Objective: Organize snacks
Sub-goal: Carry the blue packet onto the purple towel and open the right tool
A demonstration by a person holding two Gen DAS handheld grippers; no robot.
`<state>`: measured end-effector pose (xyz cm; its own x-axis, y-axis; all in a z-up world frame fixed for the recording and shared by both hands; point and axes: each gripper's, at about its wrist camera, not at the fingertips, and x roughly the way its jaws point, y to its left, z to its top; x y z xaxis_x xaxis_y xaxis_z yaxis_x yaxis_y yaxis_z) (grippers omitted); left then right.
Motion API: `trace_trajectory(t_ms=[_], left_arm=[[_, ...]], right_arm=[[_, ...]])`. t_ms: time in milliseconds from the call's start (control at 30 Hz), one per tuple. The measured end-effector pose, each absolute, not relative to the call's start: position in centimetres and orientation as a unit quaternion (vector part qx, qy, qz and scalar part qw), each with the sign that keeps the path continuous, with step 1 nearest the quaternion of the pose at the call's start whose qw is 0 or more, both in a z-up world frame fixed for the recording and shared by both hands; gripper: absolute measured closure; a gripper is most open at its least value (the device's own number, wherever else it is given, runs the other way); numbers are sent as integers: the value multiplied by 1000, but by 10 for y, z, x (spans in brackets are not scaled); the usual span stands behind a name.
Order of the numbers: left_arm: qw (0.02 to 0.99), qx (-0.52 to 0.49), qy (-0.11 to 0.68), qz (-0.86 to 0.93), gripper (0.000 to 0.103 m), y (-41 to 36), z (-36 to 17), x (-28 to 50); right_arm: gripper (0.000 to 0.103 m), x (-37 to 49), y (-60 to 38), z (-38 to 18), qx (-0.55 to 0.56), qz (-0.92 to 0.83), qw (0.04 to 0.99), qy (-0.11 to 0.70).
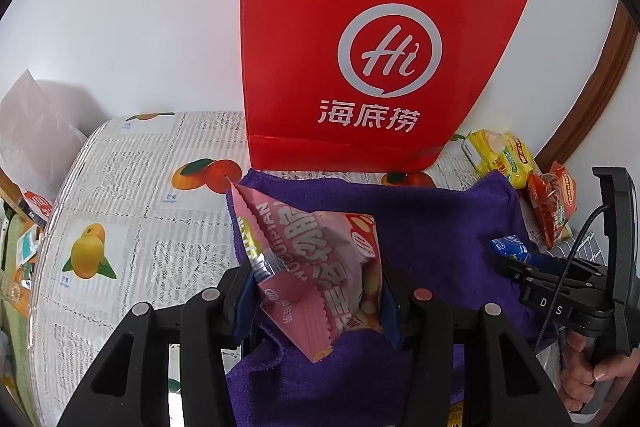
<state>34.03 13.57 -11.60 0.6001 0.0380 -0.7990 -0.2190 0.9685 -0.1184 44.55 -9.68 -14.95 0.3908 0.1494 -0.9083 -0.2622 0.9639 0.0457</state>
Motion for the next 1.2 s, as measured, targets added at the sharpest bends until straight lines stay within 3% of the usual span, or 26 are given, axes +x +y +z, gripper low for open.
trace_trajectory(t_ms=[900,1200], left_arm=[[885,-98,449,70,55,134,-121,342],[883,-85,456,62,55,125,-125,344]], right_arm=[[51,451,-90,-163,-64,128,815,561],[49,445,-97,-141,-47,132,829,541]])
